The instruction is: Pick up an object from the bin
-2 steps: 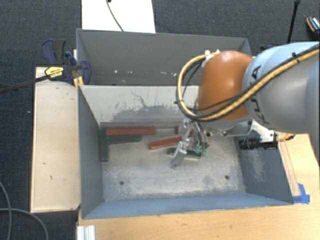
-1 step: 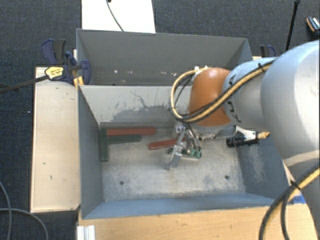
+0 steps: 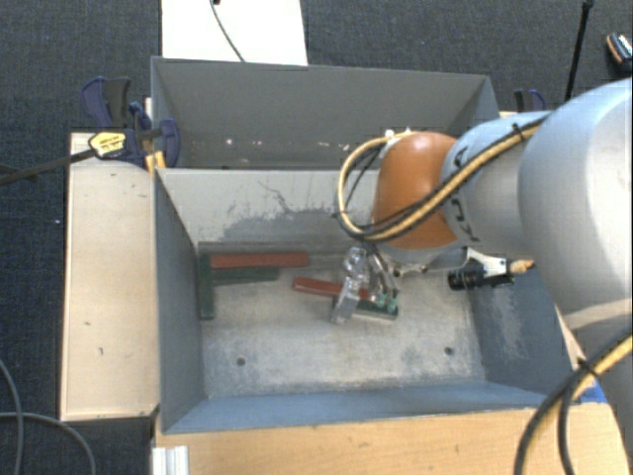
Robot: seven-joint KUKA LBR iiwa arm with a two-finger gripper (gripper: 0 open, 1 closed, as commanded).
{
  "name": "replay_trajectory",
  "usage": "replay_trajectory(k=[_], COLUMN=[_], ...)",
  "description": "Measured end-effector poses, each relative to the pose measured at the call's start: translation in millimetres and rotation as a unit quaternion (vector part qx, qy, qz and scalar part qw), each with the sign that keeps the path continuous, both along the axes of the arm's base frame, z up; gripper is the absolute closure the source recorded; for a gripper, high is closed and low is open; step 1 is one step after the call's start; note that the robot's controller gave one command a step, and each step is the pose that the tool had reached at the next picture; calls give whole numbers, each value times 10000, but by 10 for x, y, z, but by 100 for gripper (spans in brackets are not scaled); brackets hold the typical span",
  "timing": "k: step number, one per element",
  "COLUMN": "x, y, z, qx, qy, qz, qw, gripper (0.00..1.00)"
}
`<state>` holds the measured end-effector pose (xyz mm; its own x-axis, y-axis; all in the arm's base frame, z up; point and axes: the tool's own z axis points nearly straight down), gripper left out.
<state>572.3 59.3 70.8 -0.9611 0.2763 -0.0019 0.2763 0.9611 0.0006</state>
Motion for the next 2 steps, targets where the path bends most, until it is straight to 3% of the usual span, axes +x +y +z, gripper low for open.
replay_trajectory(k=[1, 2], x=[-24, -221], y=[175, -127], z=[1551, 907], qx=[8, -4], qy=[-45, 29], qz=[269, 814], qw=[9996, 9967], gripper=[100, 100])
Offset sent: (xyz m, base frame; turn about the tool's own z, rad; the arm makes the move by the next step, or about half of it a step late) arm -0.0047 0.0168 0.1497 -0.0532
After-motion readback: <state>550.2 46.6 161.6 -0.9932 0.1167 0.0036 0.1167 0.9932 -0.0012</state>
